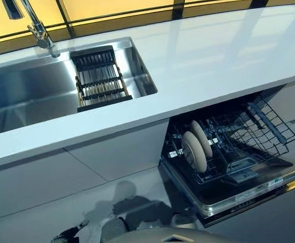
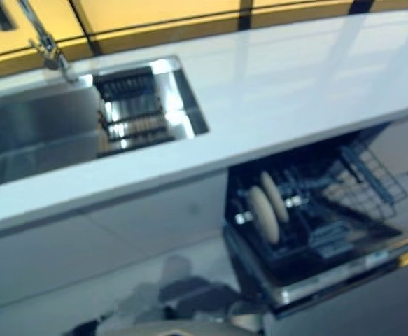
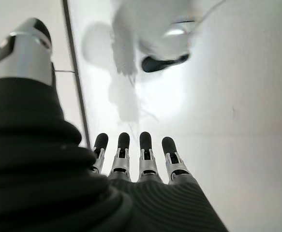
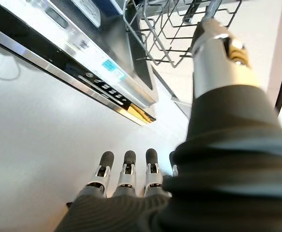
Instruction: Take plates into dishwasher
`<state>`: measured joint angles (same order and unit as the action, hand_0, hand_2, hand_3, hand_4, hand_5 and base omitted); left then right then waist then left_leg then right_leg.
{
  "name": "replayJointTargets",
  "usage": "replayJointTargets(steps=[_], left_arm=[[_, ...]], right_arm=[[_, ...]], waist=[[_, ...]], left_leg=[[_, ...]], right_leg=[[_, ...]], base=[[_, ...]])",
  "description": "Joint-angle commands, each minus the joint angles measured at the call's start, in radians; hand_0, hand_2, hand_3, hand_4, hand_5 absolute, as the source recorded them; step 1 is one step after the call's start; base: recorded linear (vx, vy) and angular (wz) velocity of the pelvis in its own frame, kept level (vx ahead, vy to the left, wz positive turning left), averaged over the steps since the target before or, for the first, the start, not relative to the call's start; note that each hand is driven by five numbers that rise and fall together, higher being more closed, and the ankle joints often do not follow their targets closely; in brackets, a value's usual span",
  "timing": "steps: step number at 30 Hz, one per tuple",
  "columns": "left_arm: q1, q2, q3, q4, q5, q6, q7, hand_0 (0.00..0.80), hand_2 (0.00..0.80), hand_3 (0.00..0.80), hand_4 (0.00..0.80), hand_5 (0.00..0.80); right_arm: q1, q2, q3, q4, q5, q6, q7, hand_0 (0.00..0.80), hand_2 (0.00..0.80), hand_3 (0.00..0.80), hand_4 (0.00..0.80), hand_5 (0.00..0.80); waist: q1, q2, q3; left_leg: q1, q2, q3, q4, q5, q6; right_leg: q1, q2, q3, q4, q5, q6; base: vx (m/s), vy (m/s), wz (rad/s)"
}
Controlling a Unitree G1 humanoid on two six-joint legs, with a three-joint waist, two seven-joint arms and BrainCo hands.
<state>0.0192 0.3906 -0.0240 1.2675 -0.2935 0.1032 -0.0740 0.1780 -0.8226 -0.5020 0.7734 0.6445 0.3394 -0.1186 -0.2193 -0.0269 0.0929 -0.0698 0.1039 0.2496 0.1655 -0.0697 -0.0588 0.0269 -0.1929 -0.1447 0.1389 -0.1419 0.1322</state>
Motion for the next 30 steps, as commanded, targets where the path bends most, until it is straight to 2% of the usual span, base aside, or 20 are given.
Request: replayJointTargets(steps=[1, 2, 3, 4, 6, 10, 13, 18, 19, 22, 24, 26, 28, 29, 30], left_arm=[[-0.082, 0.012, -0.015, 0.015, -0.056, 0.027, -0.019, 0.000, 0.000, 0.000, 0.000, 0.000], [-0.101, 0.006, -0.026, 0.016, -0.089, 0.029, -0.015, 0.000, 0.000, 0.000, 0.000, 0.000], [-0.120, 0.003, -0.029, 0.019, -0.110, 0.036, -0.016, 0.000, 0.000, 0.000, 0.000, 0.000], [-0.143, -0.002, -0.035, 0.025, -0.158, 0.046, -0.011, 0.000, 0.000, 0.000, 0.000, 0.000], [-0.160, -0.015, -0.023, 0.034, -0.243, 0.051, 0.020, 0.000, 0.000, 0.000, 0.000, 0.000], [-0.150, -0.021, 0.050, 0.064, -0.389, 0.063, 0.061, 0.000, 0.000, 0.000, 0.000, 0.000], [-0.141, -0.016, 0.080, 0.068, -0.410, 0.056, 0.080, 0.000, 0.000, 0.000, 0.000, 0.000], [-0.125, 0.010, 0.098, 0.062, -0.369, 0.047, 0.074, 0.000, 0.000, 0.000, 0.000, 0.000], [-0.117, 0.017, 0.101, 0.063, -0.364, 0.047, 0.073, 0.000, 0.000, 0.000, 0.000, 0.000], [-0.112, 0.026, 0.112, 0.064, -0.348, 0.058, 0.073, 0.000, 0.000, 0.000, 0.000, 0.000], [-0.107, 0.037, 0.122, 0.063, -0.355, 0.072, 0.075, 0.000, 0.000, 0.000, 0.000, 0.000], [-0.092, 0.042, 0.137, 0.065, -0.368, 0.077, 0.072, 0.000, 0.000, 0.000, 0.000, 0.000], [-0.074, 0.050, 0.153, 0.059, -0.378, 0.085, 0.071, 0.000, 0.000, 0.000, 0.000, 0.000], [-0.067, 0.054, 0.161, 0.056, -0.388, 0.089, 0.073, 0.000, 0.000, 0.000, 0.000, 0.000], [-0.064, 0.057, 0.165, 0.054, -0.395, 0.090, 0.075, 0.000, 0.000, 0.000, 0.000, 0.000]], right_arm=[[-0.064, -0.019, -0.022, 0.031, 0.048, -0.027, 0.072, 0.000, 0.000, 0.000, 0.000, 0.000], [-0.064, 0.007, -0.007, 0.038, 0.062, -0.035, 0.093, 0.000, 0.000, 0.000, 0.000, 0.000], [-0.065, 0.029, 0.003, 0.050, 0.094, -0.040, 0.105, 0.000, 0.000, 0.000, 0.000, 0.000], [-0.070, 0.064, 0.020, 0.073, 0.143, -0.051, 0.111, 0.000, 0.000, 0.000, 0.000, 0.000], [-0.084, 0.117, 0.050, 0.126, 0.192, -0.070, 0.129, 0.000, 0.000, 0.000, 0.000, 0.000], [-0.101, 0.202, 0.080, 0.241, 0.224, -0.089, 0.149, 0.000, 0.000, 0.000, 0.000, 0.000], [-0.102, 0.220, 0.081, 0.297, 0.213, -0.119, 0.167, 0.000, 0.000, 0.000, 0.000, 0.000], [-0.083, 0.208, 0.056, 0.367, 0.168, -0.107, 0.225, 0.000, 0.000, 0.000, 0.000, 0.000], [-0.069, 0.202, 0.044, 0.396, 0.160, -0.109, 0.253, 0.000, 0.000, 0.000, 0.000, 0.000], [-0.047, 0.211, 0.028, 0.435, 0.139, -0.118, 0.287, 0.000, 0.000, 0.000, 0.000, 0.000], [-0.044, 0.232, 0.032, 0.441, 0.135, -0.098, 0.279, 0.000, 0.000, 0.000, 0.000, 0.000], [-0.044, 0.253, 0.045, 0.447, 0.121, -0.096, 0.264, 0.000, 0.000, 0.000, 0.000, 0.000], [-0.035, 0.283, 0.063, 0.451, 0.100, -0.112, 0.256, 0.000, 0.000, 0.000, 0.000, 0.000], [-0.036, 0.304, 0.073, 0.451, 0.091, -0.117, 0.251, 0.000, 0.000, 0.000, 0.000, 0.000], [-0.038, 0.313, 0.078, 0.453, 0.087, -0.119, 0.247, 0.000, 0.000, 0.000, 0.000, 0.000]], waist=[[-0.011, -0.013, -0.012], [-0.021, -0.005, -0.011], [-0.028, 0.000, -0.008], [-0.030, -0.002, 0.000], [-0.027, -0.005, 0.013], [-0.011, -0.024, 0.020], [-0.010, -0.027, 0.019], [-0.021, -0.027, 0.015], [-0.026, -0.031, 0.018], [-0.032, -0.030, 0.028], [-0.021, -0.021, 0.033], [-0.007, -0.004, 0.033], [0.008, 0.010, 0.023], [0.027, 0.010, 0.011], [0.034, 0.005, 0.008]], left_leg=[[0.170, -0.038, -0.073, 0.036, -0.052, 0.011], [0.194, -0.055, -0.073, -0.026, -0.070, 0.026], [0.200, -0.057, -0.055, -0.071, -0.068, 0.032], [0.196, -0.067, -0.061, -0.114, -0.067, 0.044], [0.203, -0.088, -0.092, -0.153, -0.060, 0.051], [0.189, -0.120, -0.106, -0.178, -0.055, 0.075], [0.196, -0.137, -0.113, -0.199, -0.043, 0.081], [0.228, -0.164, -0.118, -0.240, -0.026, 0.083], [0.240, -0.173, -0.131, -0.248, -0.024, 0.080], [0.239, -0.173, -0.148, -0.251, -0.013, 0.085], [0.226, -0.158, -0.146, -0.248, 0.007, 0.081], [0.204, -0.129, -0.118, -0.241, 0.024, 0.071], [0.179, -0.095, -0.068, -0.220, 0.029, 0.060], [0.151, -0.074, -0.037, -0.195, 0.031, 0.049], [0.145, -0.067, -0.024, -0.178, 0.023, 0.046]], right_leg=[[-0.097, 0.203, 0.018, 0.010, 0.082, -0.106], [-0.144, 0.207, 0.002, 0.053, 0.105, -0.097], [-0.172, 0.206, -0.017, 0.075, 0.112, -0.091], [-0.209, 0.200, -0.030, 0.110, 0.138, -0.078], [-0.255, 0.194, -0.031, 0.142, 0.175, -0.054], [-0.249, 0.190, -0.016, 0.079, 0.218, -0.029], [-0.254, 0.193, -0.014, 0.049, 0.241, -0.015], [-0.272, 0.201, -0.023, -0.007, 0.291, 0.002], [-0.289, 0.202, -0.021, -0.026, 0.323, 0.016], [-0.299, 0.198, 0.026, -0.030, 0.344, 0.028], [-0.271, 0.166, 0.048, -0.015, 0.329, 0.027], [-0.232, 0.104, 0.075, 0.038, 0.328, 0.023], [-0.165, 0.037, 0.117, 0.047, 0.322, 0.029], [-0.105, -0.016, 0.110, 0.008, 0.314, 0.035], [-0.079, -0.035, 0.105, -0.020, 0.315, 0.040]], base=[[-0.323, 0.169, 0.75], [-0.288, 0.163, 0.54], [-0.310, 0.162, 0.33], [-0.242, 0.116, 0.00], [-0.217, 0.098, 0.30], [-0.181, 0.077, 0.11], [-0.129, 0.110, 0.10], [-0.061, 0.121, -0.02], [-0.052, 0.099, -0.02], [-0.090, 0.019, -0.08], [-0.217, -0.079, -0.06], [-0.264, -0.153, -0.16], [-0.283, -0.260, -0.20], [-0.250, -0.265, -0.30], [-0.279, -0.329, -0.41]])
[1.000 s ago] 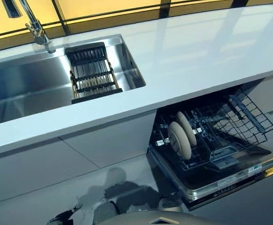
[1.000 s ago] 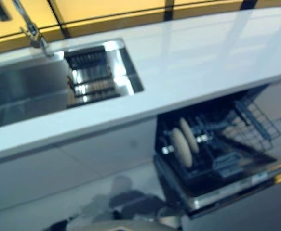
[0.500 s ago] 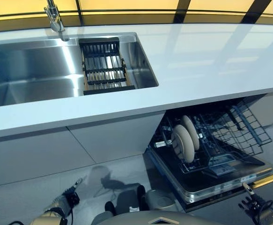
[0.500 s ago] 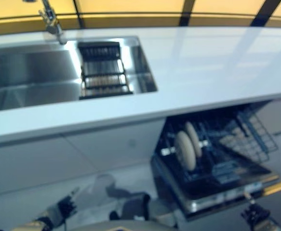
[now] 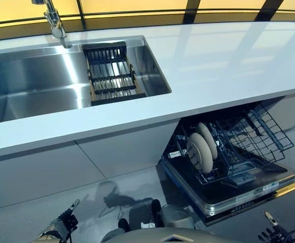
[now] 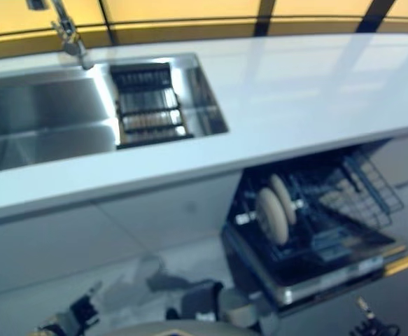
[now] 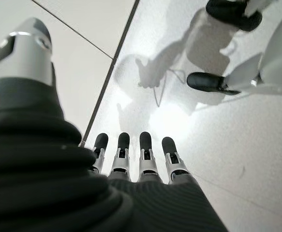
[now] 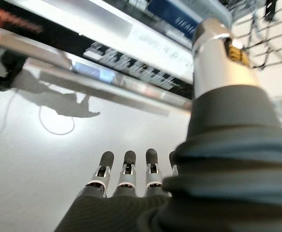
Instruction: Take plates into dishwasher
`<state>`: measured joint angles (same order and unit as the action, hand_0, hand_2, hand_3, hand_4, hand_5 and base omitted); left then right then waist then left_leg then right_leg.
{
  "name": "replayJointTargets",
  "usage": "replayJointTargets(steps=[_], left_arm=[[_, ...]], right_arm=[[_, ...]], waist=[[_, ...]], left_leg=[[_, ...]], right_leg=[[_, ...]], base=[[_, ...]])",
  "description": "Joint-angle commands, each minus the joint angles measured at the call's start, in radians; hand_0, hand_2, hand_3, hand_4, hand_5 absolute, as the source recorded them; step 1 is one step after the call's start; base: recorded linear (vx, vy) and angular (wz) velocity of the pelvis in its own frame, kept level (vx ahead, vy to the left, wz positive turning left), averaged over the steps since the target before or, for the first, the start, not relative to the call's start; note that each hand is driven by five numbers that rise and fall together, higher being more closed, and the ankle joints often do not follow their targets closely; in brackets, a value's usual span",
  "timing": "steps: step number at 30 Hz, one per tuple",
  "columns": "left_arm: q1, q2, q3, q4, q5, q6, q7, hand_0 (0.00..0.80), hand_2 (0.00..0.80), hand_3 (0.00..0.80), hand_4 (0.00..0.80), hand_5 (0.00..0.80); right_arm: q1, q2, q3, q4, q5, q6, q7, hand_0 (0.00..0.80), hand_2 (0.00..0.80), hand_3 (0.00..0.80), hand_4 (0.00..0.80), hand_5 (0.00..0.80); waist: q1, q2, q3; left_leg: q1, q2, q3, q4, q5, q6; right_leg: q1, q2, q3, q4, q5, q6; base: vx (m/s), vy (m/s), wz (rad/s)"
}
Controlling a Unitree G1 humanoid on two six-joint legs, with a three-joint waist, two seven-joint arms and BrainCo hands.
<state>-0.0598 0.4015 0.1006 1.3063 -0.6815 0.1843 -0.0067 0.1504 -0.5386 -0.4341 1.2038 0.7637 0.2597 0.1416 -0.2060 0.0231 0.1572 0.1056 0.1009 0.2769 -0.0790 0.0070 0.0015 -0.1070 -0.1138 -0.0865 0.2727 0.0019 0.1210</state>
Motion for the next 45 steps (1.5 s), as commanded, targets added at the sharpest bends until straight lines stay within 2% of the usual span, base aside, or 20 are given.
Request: replayJointTargets(steps=[1, 2, 4, 9, 13, 18, 23, 29, 31, 33, 34, 37, 39, 40, 42, 45], left_arm=[[0.020, 0.048, 0.049, 0.013, -0.017, 0.007, 0.013, 0.000, 0.000, 0.000, 0.000, 0.000], [0.023, 0.049, 0.053, 0.009, -0.026, 0.003, 0.018, 0.000, 0.000, 0.000, 0.000, 0.000], [0.018, 0.054, 0.062, 0.009, -0.016, 0.002, 0.017, 0.000, 0.000, 0.000, 0.000, 0.000], [0.029, 0.040, 0.080, -0.062, -0.030, 0.034, 0.044, 0.000, 0.000, 0.000, 0.000, 0.000], [0.040, 0.010, 0.080, -0.094, -0.034, 0.039, 0.045, 0.000, 0.000, 0.000, 0.000, 0.000], [0.058, -0.029, 0.068, -0.122, -0.021, 0.034, 0.037, 0.000, 0.000, 0.000, 0.000, 0.000], [0.066, -0.031, 0.060, -0.137, -0.014, 0.029, 0.042, 0.000, 0.000, 0.000, 0.000, 0.000], [0.079, -0.042, 0.051, -0.155, -0.031, 0.024, 0.044, 0.000, 0.000, 0.000, 0.000, 0.000], [0.079, -0.048, 0.044, -0.161, -0.034, 0.021, 0.035, 0.000, 0.000, 0.000, 0.000, 0.000], [0.085, -0.055, 0.038, -0.157, -0.028, 0.001, 0.018, 0.000, 0.000, 0.000, 0.000, 0.000], [0.090, -0.060, 0.027, -0.158, -0.012, -0.013, -0.008, 0.000, 0.000, 0.000, 0.000, 0.000], [0.085, -0.075, 0.002, -0.180, -0.005, -0.022, -0.053, 0.000, 0.000, 0.000, 0.000, 0.000], [0.059, -0.089, -0.020, -0.186, 0.004, -0.021, -0.082, 0.000, 0.000, 0.000, 0.000, 0.000], [0.046, -0.093, -0.035, -0.198, 0.007, -0.012, -0.087, 0.000, 0.000, 0.000, 0.000, 0.000], [0.026, -0.105, -0.070, -0.214, 0.025, 0.006, -0.086, 0.000, 0.000, 0.000, 0.000, 0.000], [0.003, -0.103, -0.101, -0.212, 0.033, 0.017, -0.062, 0.000, 0.000, 0.000, 0.000, 0.000]], right_arm=[[-0.019, 0.039, 0.018, 0.027, -0.040, -0.039, -0.019, 0.000, 0.000, 0.000, 0.000, 0.000], [-0.028, 0.046, 0.030, 0.028, -0.033, -0.039, -0.032, 0.000, 0.000, 0.000, 0.000, 0.000], [-0.031, 0.050, 0.039, 0.034, -0.023, -0.042, -0.055, 0.000, 0.000, 0.000, 0.000, 0.000], [-0.002, 0.078, 0.039, 0.019, 0.018, -0.051, -0.084, 0.000, 0.000, 0.000, 0.000, 0.000], [0.001, 0.086, 0.042, 0.017, 0.016, -0.066, -0.041, 0.000, 0.000, 0.000, 0.000, 0.000], [-0.011, 0.129, 0.084, 0.015, 0.070, -0.098, -0.015, 0.000, 0.000, 0.000, 0.000, 0.000], [-0.022, 0.146, 0.106, 0.012, 0.120, -0.121, -0.022, 0.000, 0.000, 0.000, 0.000, 0.000], [-0.026, 0.140, 0.102, 0.022, 0.144, -0.122, -0.006, 0.000, 0.000, 0.000, 0.000, 0.000], [-0.032, 0.137, 0.106, 0.030, 0.116, -0.119, 0.037, 0.000, 0.000, 0.000, 0.000, 0.000], [-0.043, 0.134, 0.118, 0.035, 0.104, -0.123, 0.035, 0.000, 0.000, 0.000, 0.000, 0.000], [-0.047, 0.134, 0.120, 0.035, 0.100, -0.127, 0.030, 0.000, 0.000, 0.000, 0.000, 0.000], [-0.053, 0.123, 0.128, 0.021, 0.086, -0.142, 0.035, 0.000, 0.000, 0.000, 0.000, 0.000], [-0.067, 0.112, 0.134, 0.011, 0.113, -0.158, 0.035, 0.000, 0.000, 0.000, 0.000, 0.000], [-0.079, 0.109, 0.139, -0.001, 0.133, -0.161, 0.026, 0.000, 0.000, 0.000, 0.000, 0.000], [-0.108, 0.094, 0.145, -0.030, 0.150, -0.150, 0.020, 0.000, 0.000, 0.000, 0.000, 0.000], [-0.144, 0.085, 0.156, -0.081, 0.174, -0.145, 0.005, 0.000, 0.000, 0.000, 0.000, 0.000]], waist=[[0.027, -0.051, -0.063], [0.028, -0.055, -0.062], [0.029, -0.056, -0.059], [0.037, -0.055, -0.067], [0.040, -0.038, -0.070], [0.046, -0.019, -0.080], [0.054, 0.005, -0.074], [0.064, 0.027, -0.065], [0.068, 0.036, -0.061], [0.069, 0.043, -0.056], [0.075, 0.043, -0.054], [0.091, 0.035, -0.044], [0.082, 0.020, -0.041], [0.077, 0.010, -0.039], [0.072, -0.012, -0.039], [0.052, -0.007, -0.032]], left_leg=[[-0.036, -0.052, -0.029, 0.093, -0.069, -0.022], [-0.033, -0.034, -0.017, 0.123, -0.088, -0.025], [-0.050, -0.010, -0.016, 0.165, -0.108, -0.028], [-0.067, 0.035, -0.029, 0.160, -0.078, -0.053], [-0.042, 0.046, -0.036, 0.098, -0.048, -0.065], [-0.031, 0.072, -0.034, 0.060, -0.012, -0.085], [-0.053, 0.083, -0.056, 0.065, 0.007, -0.095], [-0.068, 0.093, -0.066, 0.047, 0.035, -0.109], [-0.077, 0.097, -0.064, 0.047, 0.042, -0.112], [-0.084, 0.106, -0.069, 0.047, 0.051, -0.115], [-0.099, 0.114, -0.073, 0.037, 0.076, -0.123], [-0.150, 0.126, -0.091, 0.041, 0.106, -0.138], [-0.168, 0.137, -0.067, 0.119, 0.073, -0.133], [-0.170, 0.141, -0.074, 0.181, 0.044, -0.129], [-0.165, 0.134, -0.114, 0.278, -0.029, -0.115], [-0.123, 0.127, -0.110, 0.252, -0.059, -0.098]], right_leg=[[0.071, -0.147, 0.041, -0.189, 0.178, 0.061], [0.059, -0.162, 0.040, -0.188, 0.178, 0.065], [0.063, -0.152, 0.053, -0.183, 0.130, 0.069], [0.099, -0.118, 0.049, -0.185, 0.054, 0.076], [0.120, -0.095, 0.018, -0.196, 0.010, 0.075], [0.138, -0.067, -0.017, -0.201, -0.027, 0.054], [0.139, -0.055, -0.038, -0.163, -0.065, 0.034], [0.155, -0.052, -0.070, -0.159, -0.087, 0.019], [0.153, -0.054, -0.083, -0.142, -0.101, 0.012], [0.144, -0.042, -0.076, -0.120, -0.118, -0.002], [0.154, -0.029, -0.075, -0.126, -0.124, -0.011], [0.189, -0.016, -0.076, -0.160, -0.124, -0.021], [0.180, -0.032, -0.092, -0.168, -0.103, -0.022], [0.170, -0.046, -0.090, -0.162, -0.092, -0.022], [0.140, -0.079, -0.065, -0.149, -0.061, -0.012], [0.071, -0.103, -0.039, -0.099, -0.041, 0.011]], base=[[-0.213, -0.286, -0.48], [-0.215, -0.314, -0.54], [-0.150, -0.262, -0.36], [-0.180, -0.193, 0.06], [-0.110, -0.072, 0.15], [-0.072, -0.084, 0.07], [-0.088, -0.056, 0.03], [-0.072, -0.015, 0.07], [-0.055, 0.019, 0.10], [0.000, 0.000, 0.00], [0.000, 0.000, 0.00], [-0.073, 0.069, 0.14], [-0.169, 0.150, 0.35], [-0.177, 0.159, 0.35], [-0.150, 0.200, 0.21], [-0.087, 0.191, -0.03]])
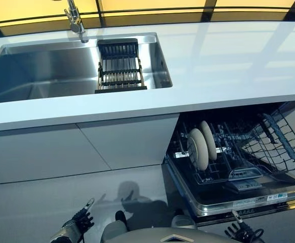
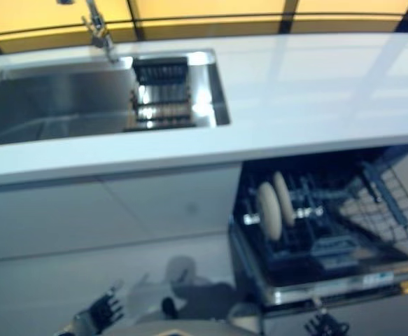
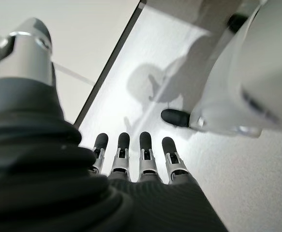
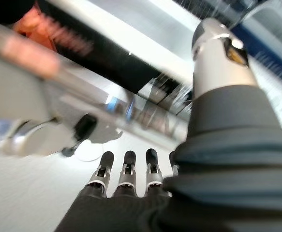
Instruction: Take plates into dishwasher
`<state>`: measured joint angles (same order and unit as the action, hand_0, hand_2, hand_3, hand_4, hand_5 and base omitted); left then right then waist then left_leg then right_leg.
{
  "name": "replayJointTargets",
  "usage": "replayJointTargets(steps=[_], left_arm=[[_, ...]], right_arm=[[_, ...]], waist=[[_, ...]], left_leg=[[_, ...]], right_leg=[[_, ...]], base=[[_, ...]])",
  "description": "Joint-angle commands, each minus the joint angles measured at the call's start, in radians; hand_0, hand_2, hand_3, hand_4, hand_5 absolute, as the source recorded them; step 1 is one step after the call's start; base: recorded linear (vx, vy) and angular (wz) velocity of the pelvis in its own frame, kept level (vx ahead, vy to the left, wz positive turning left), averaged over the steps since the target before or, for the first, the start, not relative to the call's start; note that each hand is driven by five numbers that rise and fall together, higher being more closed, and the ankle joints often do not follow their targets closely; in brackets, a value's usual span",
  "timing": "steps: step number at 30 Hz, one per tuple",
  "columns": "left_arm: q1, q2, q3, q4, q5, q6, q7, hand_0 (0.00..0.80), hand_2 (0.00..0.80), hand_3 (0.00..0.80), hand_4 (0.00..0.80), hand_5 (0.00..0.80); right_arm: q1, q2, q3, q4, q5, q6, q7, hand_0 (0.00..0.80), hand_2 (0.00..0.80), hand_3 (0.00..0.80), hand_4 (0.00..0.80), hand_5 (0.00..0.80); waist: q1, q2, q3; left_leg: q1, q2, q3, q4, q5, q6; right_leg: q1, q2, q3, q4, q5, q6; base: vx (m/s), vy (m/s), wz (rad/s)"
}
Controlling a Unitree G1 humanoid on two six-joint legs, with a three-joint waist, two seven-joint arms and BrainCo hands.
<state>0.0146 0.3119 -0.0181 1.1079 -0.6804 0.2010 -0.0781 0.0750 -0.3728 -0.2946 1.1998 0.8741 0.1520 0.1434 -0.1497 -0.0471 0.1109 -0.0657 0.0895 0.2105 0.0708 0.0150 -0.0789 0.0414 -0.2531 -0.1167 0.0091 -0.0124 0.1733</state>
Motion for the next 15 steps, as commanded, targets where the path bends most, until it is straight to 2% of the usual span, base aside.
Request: replayJointTargets(steps=[1, 3, 4, 7, 10, 15], left_arm=[[-0.080, -0.012, 0.012, -0.004, 0.038, 0.004, 0.019, 0.000, 0.000, 0.000, 0.000, 0.000], [-0.082, -0.002, 0.012, 0.006, 0.033, -0.011, 0.017, 0.000, 0.000, 0.000, 0.000, 0.000], [-0.080, 0.001, 0.016, 0.009, 0.033, -0.026, 0.012, 0.000, 0.000, 0.000, 0.000, 0.000], [-0.073, 0.007, 0.027, 0.005, 0.012, -0.038, 0.009, 0.000, 0.000, 0.000, 0.000, 0.000], [-0.049, 0.012, 0.042, -0.007, 0.004, -0.041, 0.007, 0.000, 0.000, 0.000, 0.000, 0.000], [-0.001, 0.002, 0.061, -0.026, 0.035, -0.026, -0.032, 0.000, 0.000, 0.000, 0.000, 0.000]], right_arm=[[-0.078, -0.079, 0.021, -0.092, 0.065, -0.044, 0.013, 0.000, 0.000, 0.000, 0.000, 0.000], [-0.088, -0.085, 0.027, -0.128, 0.067, -0.034, 0.003, 0.000, 0.000, 0.000, 0.000, 0.000], [-0.092, -0.089, 0.027, -0.127, 0.070, -0.045, 0.025, 0.000, 0.000, 0.000, 0.000, 0.000], [-0.103, -0.093, 0.024, -0.140, 0.082, -0.076, 0.075, 0.000, 0.000, 0.000, 0.000, 0.000], [-0.103, -0.090, 0.028, -0.186, 0.111, -0.107, 0.143, 0.000, 0.000, 0.000, 0.000, 0.000], [-0.118, -0.086, 0.040, -0.283, 0.120, -0.133, 0.225, 0.000, 0.000, 0.000, 0.000, 0.000]], waist=[[-0.011, 0.062, 0.021], [-0.016, 0.054, 0.037], [-0.022, 0.053, 0.045], [-0.022, 0.061, 0.065], [-0.019, 0.067, 0.075], [0.005, 0.066, 0.075]], left_leg=[[0.058, 0.132, -0.029, 0.106, -0.076, -0.016], [0.042, 0.103, -0.022, 0.162, -0.114, -0.009], [0.028, 0.093, -0.003, 0.191, -0.132, -0.003], [0.004, 0.070, 0.018, 0.239, -0.172, 0.016], [-0.020, 0.054, 0.035, 0.275, -0.193, 0.028], [-0.030, 0.036, 0.041, 0.288, -0.204, 0.033]], right_leg=[[-0.098, 0.020, -0.009, 0.175, -0.010, -0.035], [-0.123, -0.007, 0.001, 0.168, 0.028, -0.029], [-0.134, -0.017, 0.007, 0.161, 0.046, -0.026], [-0.161, -0.025, 0.037, 0.163, 0.061, -0.019], [-0.176, -0.038, 0.050, 0.173, 0.064, -0.018], [-0.165, -0.060, 0.042, 0.146, 0.087, -0.010]], base=[[-0.096, 0.145, -0.12], [-0.120, 0.090, -0.17], [-0.110, 0.077, -0.15], [-0.087, 0.089, -0.14], [-0.055, 0.079, -0.14], [-0.031, 0.064, 0.01]])
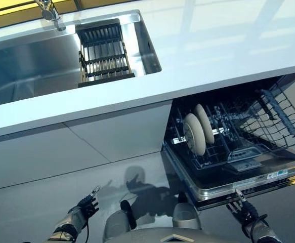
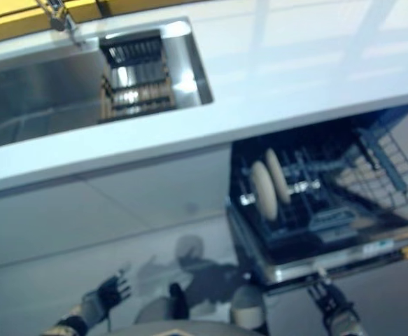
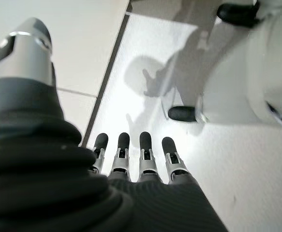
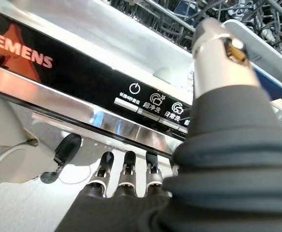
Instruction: Take plates into dishwasher
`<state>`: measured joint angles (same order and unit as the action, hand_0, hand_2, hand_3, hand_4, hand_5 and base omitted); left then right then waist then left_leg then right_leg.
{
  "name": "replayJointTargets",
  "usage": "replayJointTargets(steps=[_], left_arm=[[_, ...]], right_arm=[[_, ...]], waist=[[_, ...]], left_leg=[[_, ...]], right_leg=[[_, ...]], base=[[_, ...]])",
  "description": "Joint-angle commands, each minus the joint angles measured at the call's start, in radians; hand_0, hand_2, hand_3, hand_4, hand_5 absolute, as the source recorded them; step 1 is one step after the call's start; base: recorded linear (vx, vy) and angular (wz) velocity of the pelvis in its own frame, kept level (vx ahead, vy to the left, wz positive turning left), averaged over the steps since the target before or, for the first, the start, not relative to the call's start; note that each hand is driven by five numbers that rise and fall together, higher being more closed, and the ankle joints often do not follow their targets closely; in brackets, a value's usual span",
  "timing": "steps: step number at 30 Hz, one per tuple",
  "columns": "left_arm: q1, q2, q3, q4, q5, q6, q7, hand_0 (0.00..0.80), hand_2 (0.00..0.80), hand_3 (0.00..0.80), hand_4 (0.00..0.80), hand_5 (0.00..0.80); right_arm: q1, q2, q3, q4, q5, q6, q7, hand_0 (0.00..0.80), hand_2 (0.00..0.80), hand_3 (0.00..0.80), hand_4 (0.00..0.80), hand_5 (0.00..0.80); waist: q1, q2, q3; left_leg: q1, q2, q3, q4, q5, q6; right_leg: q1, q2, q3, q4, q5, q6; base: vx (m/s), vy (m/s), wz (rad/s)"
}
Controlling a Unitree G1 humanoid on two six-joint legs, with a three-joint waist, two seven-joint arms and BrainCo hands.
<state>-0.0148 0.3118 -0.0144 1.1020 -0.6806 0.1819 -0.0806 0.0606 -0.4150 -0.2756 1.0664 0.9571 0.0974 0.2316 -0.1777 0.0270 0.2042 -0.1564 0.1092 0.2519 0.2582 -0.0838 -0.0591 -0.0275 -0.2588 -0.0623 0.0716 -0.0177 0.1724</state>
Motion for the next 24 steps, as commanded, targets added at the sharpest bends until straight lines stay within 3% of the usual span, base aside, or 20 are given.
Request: replayJointTargets(steps=[1, 13, 24], left_arm=[[0.036, -0.003, 0.059, -0.023, 0.041, -0.004, -0.033, 0.000, 0.000, 0.000, 0.000, 0.000], [0.092, 0.001, 0.068, -0.046, 0.135, 0.006, -0.035, 0.000, 0.000, 0.000, 0.000, 0.000], [0.095, 0.012, 0.054, -0.024, 0.210, 0.019, -0.052, 0.000, 0.000, 0.000, 0.000, 0.000]], right_arm=[[-0.118, -0.051, 0.026, -0.179, 0.035, -0.074, 0.151, 0.000, 0.000, 0.000, 0.000, 0.000], [-0.278, -0.092, 0.074, -0.456, 0.142, -0.137, 0.153, 0.000, 0.000, 0.000, 0.000, 0.000], [-0.418, -0.135, 0.142, -0.607, 0.192, -0.162, 0.061, 0.000, 0.000, 0.000, 0.000, 0.000]], waist=[[0.041, -0.011, -0.022], [0.116, -0.037, -0.022], [0.147, -0.057, -0.046]], left_leg=[[0.063, 0.011, 0.000, 0.101, -0.109, 0.015], [0.095, -0.023, -0.020, 0.161, -0.174, 0.037], [0.172, -0.013, -0.044, 0.107, -0.173, 0.038]], right_leg=[[-0.091, -0.060, -0.020, 0.073, 0.098, -0.006], [-0.083, -0.111, -0.062, 0.078, 0.161, 0.007], [-0.067, -0.106, -0.079, 0.079, 0.171, 0.023]], base=[[-0.002, 0.063, 0.04], [0.031, 0.022, 0.03], [0.034, -0.021, 0.09]])
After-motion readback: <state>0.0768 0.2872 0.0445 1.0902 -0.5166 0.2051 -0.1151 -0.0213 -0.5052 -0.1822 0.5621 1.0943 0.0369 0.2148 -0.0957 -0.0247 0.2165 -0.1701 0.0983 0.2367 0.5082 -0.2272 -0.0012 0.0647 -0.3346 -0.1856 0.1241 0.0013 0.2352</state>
